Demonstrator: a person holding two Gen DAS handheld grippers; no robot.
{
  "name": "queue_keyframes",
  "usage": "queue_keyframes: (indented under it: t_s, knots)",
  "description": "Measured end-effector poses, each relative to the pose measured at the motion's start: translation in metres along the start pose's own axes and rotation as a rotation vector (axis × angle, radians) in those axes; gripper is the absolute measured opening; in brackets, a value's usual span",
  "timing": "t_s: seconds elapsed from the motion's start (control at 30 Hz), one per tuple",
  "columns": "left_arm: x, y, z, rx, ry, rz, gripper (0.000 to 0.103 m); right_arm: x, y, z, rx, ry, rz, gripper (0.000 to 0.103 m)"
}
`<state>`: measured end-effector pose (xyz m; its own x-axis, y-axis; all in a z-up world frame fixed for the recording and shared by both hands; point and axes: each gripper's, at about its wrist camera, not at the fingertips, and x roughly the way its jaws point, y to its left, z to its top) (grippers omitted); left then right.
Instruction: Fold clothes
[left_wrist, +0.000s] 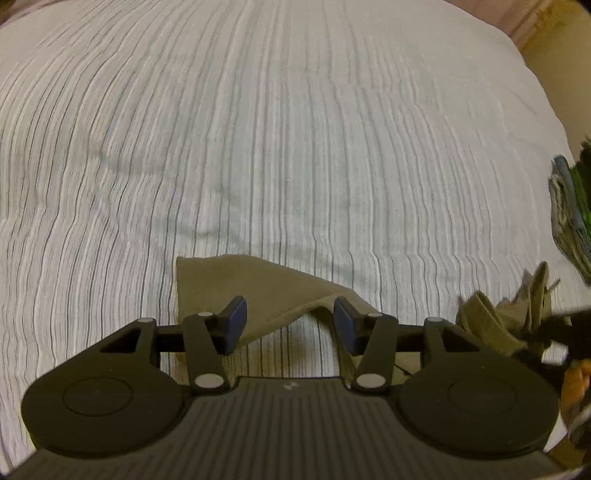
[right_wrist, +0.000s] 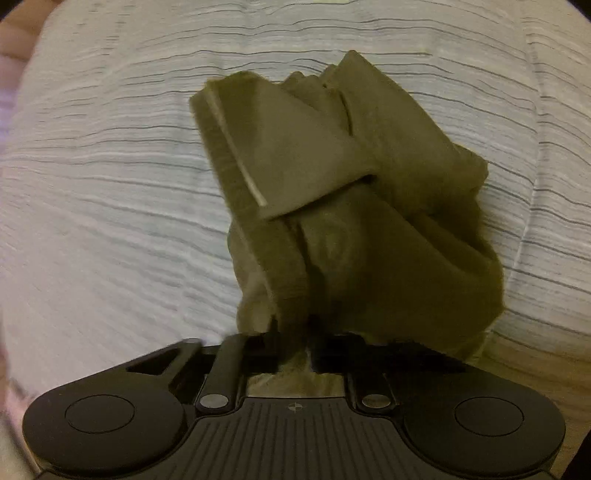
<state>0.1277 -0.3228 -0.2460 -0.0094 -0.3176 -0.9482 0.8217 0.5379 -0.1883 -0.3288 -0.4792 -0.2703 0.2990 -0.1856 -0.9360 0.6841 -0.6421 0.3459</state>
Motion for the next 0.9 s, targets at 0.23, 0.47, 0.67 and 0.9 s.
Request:
queue_keyframes:
  t_s: [0.23, 0.47, 0.67, 0.9]
  knots:
    - [0.01, 0.0, 0.002, -0.036, 0.02, 0.012, 0.05, -0.103, -0.131, 0.032, -0.019, -0.054, 0.064, 0.005]
    - [0.026, -0.011, 0.002, -0.031, 0.053, 0.019, 0.055, -0.139, -0.246, 0.066, 0.197, -0.127, 0.018, 0.004]
    - [0.048, -0.015, 0.007, -0.091, 0.058, 0.032, 0.065, -0.121, -0.25, 0.059, 0.208, -0.102, 0.023, 0.005]
    - [0.105, 0.008, 0.021, -0.188, 0.124, 0.111, 0.065, -0.119, -0.248, 0.063, 0.18, -0.075, 0.015, 0.005]
